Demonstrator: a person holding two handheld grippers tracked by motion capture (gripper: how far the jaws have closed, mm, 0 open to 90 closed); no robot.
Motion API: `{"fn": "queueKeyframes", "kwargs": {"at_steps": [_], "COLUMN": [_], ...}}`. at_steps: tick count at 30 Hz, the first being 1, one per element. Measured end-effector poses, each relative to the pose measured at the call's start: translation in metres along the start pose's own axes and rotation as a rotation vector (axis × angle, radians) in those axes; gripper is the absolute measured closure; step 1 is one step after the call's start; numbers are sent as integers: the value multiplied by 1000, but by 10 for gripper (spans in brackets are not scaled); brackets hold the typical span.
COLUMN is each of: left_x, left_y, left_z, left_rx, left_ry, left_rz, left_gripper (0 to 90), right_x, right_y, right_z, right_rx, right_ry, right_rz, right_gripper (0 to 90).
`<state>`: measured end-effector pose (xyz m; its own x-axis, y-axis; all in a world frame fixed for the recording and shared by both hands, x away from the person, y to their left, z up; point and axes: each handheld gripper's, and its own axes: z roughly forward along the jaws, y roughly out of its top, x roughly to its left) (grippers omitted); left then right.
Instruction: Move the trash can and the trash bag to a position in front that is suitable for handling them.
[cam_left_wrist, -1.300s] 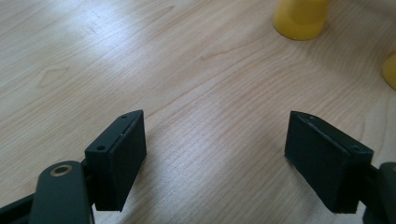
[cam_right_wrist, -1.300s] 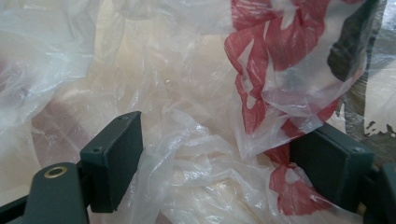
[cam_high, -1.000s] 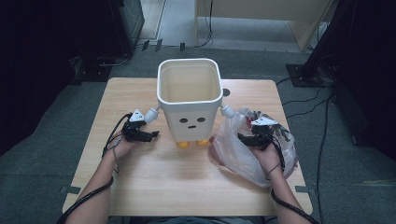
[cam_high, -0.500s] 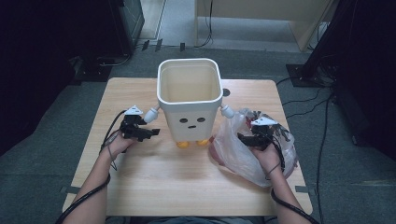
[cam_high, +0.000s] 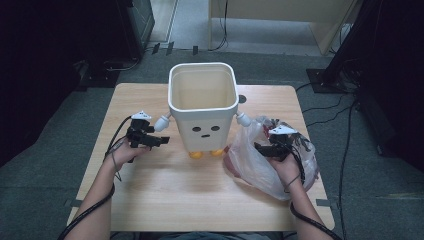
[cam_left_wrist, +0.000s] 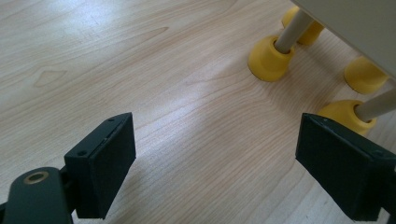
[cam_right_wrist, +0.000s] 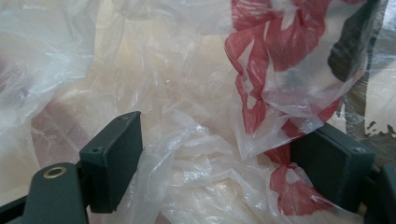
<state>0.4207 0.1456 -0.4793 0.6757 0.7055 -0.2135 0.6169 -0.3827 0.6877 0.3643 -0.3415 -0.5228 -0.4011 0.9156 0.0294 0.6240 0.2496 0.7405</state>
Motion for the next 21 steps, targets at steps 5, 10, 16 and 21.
{"fn": "queueKeyframes", "kwargs": {"at_steps": [5, 10, 16, 21], "left_x": [-3, -2, -7, -11], "left_y": [5, 8, 14, 15], "left_z": [-4, -6, -10, -12], "left_rx": [33, 38, 45, 49], "left_ry": [10, -11, -5, -20], "left_rz": [15, -23, -3, 30], "left_gripper": [123, 124, 123, 123], "right_x": [0, 0, 0, 0], "right_y": [0, 0, 0, 0], "right_z": [0, 0, 0, 0], "right_rx": [0, 0, 0, 0], "right_ry": [0, 0, 0, 0], "right_rz": [0, 0, 0, -1], "right_gripper": [194, 193, 194, 194]}}
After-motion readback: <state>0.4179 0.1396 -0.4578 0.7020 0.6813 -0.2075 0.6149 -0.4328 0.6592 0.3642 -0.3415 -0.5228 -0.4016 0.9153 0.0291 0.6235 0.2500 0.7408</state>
